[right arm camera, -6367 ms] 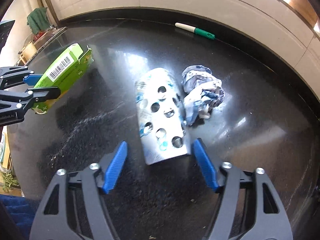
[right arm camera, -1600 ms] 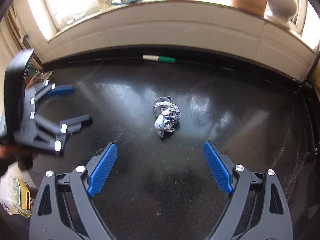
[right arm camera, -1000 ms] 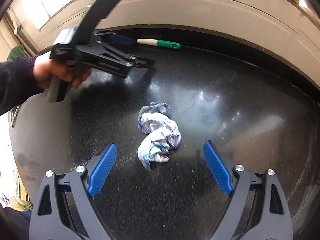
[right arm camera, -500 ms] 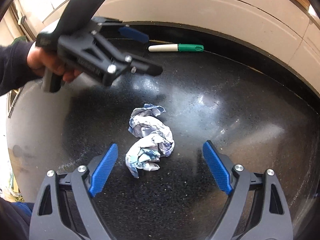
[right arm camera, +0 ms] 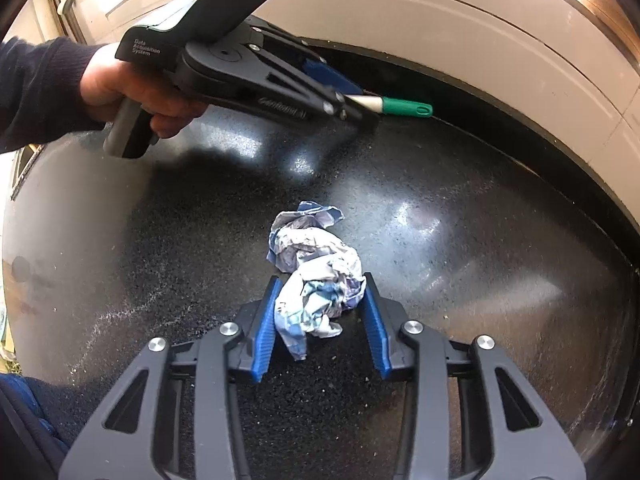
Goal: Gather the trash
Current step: 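Grasp the green-capped marker with left tool while right tool grasps the crumpled foil, then lift the marker and crumpled foil off the counter with both tools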
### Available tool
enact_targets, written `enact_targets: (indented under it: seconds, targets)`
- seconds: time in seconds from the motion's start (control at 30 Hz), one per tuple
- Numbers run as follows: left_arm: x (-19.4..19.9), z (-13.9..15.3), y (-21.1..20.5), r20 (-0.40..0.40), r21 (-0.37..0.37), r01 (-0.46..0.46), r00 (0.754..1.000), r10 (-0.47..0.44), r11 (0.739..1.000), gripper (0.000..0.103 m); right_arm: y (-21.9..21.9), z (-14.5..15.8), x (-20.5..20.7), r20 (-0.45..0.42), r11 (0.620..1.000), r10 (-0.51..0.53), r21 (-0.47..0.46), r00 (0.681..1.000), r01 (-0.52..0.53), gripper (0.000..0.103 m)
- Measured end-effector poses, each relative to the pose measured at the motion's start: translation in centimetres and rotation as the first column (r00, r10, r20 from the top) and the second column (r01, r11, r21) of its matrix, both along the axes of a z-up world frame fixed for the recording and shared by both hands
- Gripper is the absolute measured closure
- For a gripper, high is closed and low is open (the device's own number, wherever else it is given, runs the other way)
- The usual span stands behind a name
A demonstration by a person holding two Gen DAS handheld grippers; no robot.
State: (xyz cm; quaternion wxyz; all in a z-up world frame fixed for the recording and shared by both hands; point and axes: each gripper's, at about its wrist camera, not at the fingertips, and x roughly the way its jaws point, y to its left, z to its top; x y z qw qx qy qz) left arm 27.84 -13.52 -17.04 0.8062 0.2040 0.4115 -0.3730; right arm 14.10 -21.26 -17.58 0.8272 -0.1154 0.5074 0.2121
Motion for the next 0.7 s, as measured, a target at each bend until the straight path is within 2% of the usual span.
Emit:
enact_targets:
  seconds: [0.17, 0.37, 0.57, 0.7]
  targets:
    - [-1.0, 0.5, 0.9, -0.029, 0.011, -0.084, 0.996, 0.084, 0.996, 0.091, -0.5, 0.9, -0.3, -0.008, 0.999, -0.034, 0.022, 0.999, 0.034, 0.067]
    - [-4.9, 2.8, 3.2, -0.049, -0.005, -0.207, 0.977, 0.207, 0.978, 0.091, -1.6, 3.3, -1.8, 0.015, 0.994, -0.097, 0.051, 0.995, 0.096, 0.067]
    - [-12.1, 6.0, 5.9, -0.056, -0.007, -0.335, 0.941, 0.334, 0.942, 0.091, -2.5, 6.0, -4.6, 0.048, 0.987, -0.144, 0.084, 0.988, 0.14, 0.067]
    - [-17.8, 7.4, 7.4, -0.067, -0.015, -0.409, 0.911, 0.407, 0.913, 0.091, -2.3, 7.0, -7.0, 0.065, 0.989, -0.132, 0.083, 0.989, 0.126, 0.067]
